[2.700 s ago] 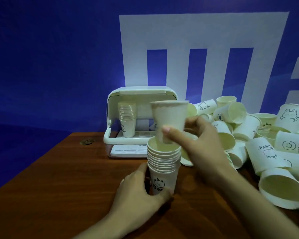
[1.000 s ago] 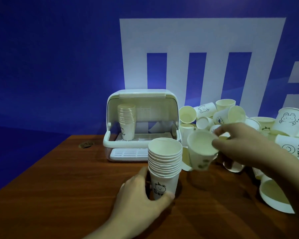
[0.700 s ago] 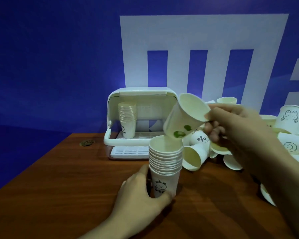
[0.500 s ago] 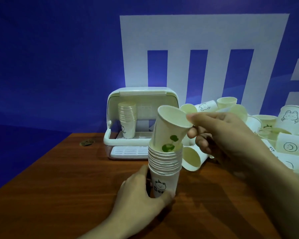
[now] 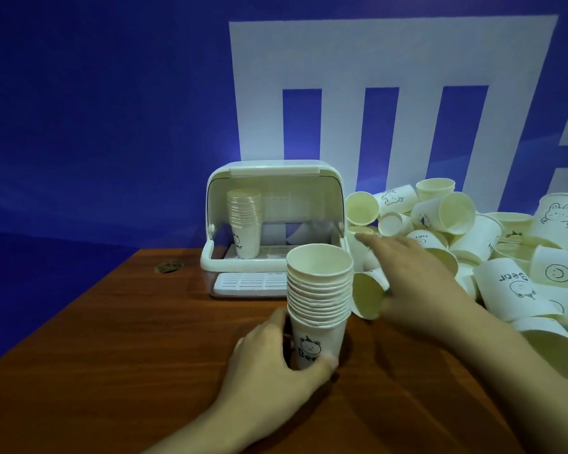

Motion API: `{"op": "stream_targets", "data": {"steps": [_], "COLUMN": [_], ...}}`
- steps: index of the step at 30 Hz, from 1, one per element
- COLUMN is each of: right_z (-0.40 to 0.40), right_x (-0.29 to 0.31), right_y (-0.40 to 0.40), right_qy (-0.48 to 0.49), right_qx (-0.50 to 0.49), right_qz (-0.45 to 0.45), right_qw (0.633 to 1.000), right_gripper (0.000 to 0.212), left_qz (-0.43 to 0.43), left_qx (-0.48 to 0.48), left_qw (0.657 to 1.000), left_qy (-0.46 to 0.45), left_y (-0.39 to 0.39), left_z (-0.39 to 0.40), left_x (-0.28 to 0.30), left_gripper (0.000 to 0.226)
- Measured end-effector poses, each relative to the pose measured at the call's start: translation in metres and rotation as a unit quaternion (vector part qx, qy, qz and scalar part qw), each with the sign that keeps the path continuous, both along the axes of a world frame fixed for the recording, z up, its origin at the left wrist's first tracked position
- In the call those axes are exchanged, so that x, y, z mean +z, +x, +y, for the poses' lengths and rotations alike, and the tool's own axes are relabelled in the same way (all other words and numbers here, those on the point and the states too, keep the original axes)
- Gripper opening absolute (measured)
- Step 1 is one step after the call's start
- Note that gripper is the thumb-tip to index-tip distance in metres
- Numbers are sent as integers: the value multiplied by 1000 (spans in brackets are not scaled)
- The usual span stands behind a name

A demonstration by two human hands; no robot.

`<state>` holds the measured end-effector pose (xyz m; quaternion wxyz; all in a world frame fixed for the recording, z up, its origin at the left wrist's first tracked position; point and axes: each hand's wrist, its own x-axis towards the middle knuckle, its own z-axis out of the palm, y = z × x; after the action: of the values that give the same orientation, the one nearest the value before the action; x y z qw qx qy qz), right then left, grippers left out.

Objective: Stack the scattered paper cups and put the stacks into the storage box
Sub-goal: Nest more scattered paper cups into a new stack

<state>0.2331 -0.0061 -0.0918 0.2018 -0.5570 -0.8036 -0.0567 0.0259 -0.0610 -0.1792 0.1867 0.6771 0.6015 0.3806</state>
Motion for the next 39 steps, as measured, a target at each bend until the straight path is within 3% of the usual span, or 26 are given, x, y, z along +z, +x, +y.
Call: {"op": "stream_targets", "data": {"steps": [2,4,6,9,11,14,18,22,24,26,28,30,31,36,39], "right_z": [5,8,12,13,12,11,12,-7,-18,-22,-28,-36,-39,-41,-41], "right_x": [-11,-23,-29,-16,-7,-8,-10,19,31,38,42,43,42,42,44], "right_y": [0,-3,-3,3,6,7,11,15,15,21,25,22,19,10,20], "right_qy": [-50,-59,-2,98,99,31,97,181,162,59,-148,-308,-346,-350,-335], "right_qx": [-21,-37,-57,-74,-69,-61,-57,-59,-57,-51,-36,-34,-39,-136,-116], "right_qz": [-119,-154,-145,-41,-13,-57,154,354,390,327,172,-10,-75,-200,-176], "right_qw": [991,986,988,992,993,996,982,916,905,942,973,951,934,905,918], "right_gripper": [106,110,98,73,70,62,17,2,6,10,58,105,114,114,93], "left_qz": [0,1,2,6,11,17,15,18,23,26,27,26,26,18,15], "left_qx": [0,0,0,0,4,5,7,6,5,9,9,8,9,6,5], "left_qw": [1000,1000,1000,1000,1000,1000,1000,1000,1000,1000,1000,1000,1000,1000,1000], "left_qy": [-2,-2,-2,1,3,1,6,3,-5,-6,4,11,12,7,12], "left_y": [0,0,0,2,2,0,0,1,0,0,0,0,0,0,0], "left_z": [-1,-1,-2,-2,-2,-1,0,0,0,1,2,2,2,1,1], "left_x": [0,0,-1,1,1,1,-2,-2,-1,-1,-2,-3,-4,-4,-4], "left_gripper": [62,61,61,60,61,65,63,61,63,66,67,65,65,65,65]}}
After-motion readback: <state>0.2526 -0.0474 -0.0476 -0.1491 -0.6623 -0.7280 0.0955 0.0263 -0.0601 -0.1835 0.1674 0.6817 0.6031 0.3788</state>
